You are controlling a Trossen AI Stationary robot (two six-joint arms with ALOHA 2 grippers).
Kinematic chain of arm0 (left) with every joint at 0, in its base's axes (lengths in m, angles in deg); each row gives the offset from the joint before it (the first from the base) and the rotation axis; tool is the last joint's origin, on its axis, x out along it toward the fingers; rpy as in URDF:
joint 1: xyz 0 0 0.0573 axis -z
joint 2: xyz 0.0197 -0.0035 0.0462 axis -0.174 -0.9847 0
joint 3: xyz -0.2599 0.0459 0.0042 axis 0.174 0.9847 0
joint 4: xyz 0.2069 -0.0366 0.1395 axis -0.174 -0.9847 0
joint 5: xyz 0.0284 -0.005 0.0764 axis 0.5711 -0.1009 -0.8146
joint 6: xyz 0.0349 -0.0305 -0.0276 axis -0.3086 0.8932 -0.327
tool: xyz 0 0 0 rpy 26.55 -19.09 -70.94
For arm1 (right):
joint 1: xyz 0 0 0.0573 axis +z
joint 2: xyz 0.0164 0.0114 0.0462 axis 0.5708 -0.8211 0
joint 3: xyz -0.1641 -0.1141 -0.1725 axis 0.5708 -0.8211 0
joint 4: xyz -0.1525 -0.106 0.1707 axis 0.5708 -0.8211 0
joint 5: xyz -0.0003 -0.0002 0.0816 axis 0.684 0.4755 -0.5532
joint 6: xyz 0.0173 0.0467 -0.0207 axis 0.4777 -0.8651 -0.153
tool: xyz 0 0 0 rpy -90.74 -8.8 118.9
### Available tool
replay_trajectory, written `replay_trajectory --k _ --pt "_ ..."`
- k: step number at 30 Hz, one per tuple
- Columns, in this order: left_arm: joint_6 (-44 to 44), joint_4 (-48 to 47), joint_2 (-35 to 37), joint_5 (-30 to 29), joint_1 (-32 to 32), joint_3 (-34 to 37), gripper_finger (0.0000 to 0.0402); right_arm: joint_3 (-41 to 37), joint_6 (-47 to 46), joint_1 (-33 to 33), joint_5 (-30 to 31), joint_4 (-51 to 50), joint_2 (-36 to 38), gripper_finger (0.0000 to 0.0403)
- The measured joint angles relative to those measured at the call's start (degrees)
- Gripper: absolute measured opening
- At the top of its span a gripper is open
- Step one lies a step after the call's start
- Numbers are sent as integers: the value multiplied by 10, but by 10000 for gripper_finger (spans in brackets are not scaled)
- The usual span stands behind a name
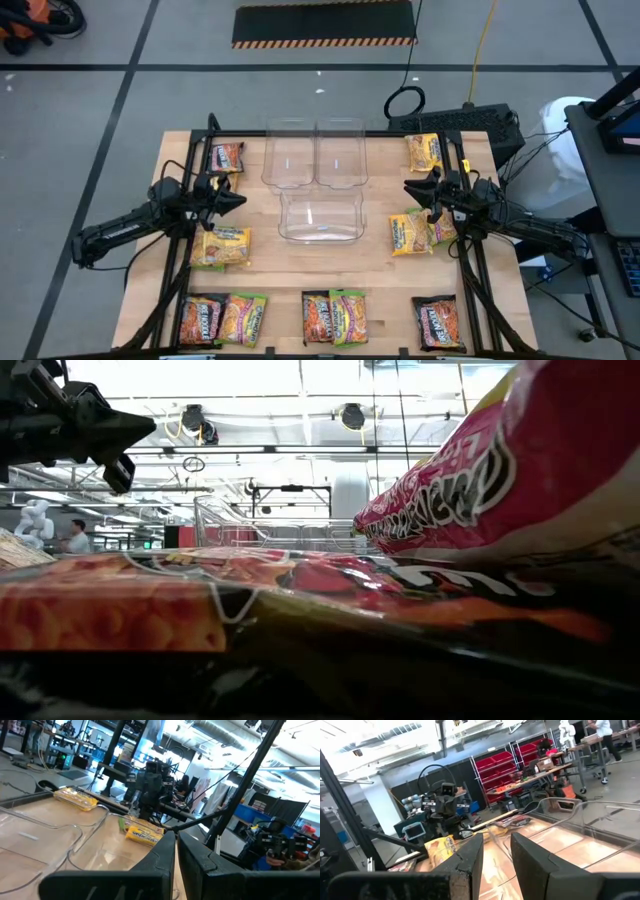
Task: Sort Maruchan noodles
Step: Put the yellow noodle pack into the bottom transparent bin
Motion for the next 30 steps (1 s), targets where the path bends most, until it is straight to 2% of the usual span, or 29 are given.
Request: replay_trajectory --k 8,13,19,21,30 --pt "28 1 0 0 0 0 26 0 1 0 -2 0 0 93" --pt "25 1 0 0 0 0 26 2 3 0 -29 0 0 93" --pt "23 1 0 0 0 0 26 44 44 0 -28 -27 -12 93" --pt "23 1 0 0 0 0 26 72 50 0 -28 -57 -25 93" --pt "23 1 0 0 0 0 26 227 126 0 -26 -315 -147 93"
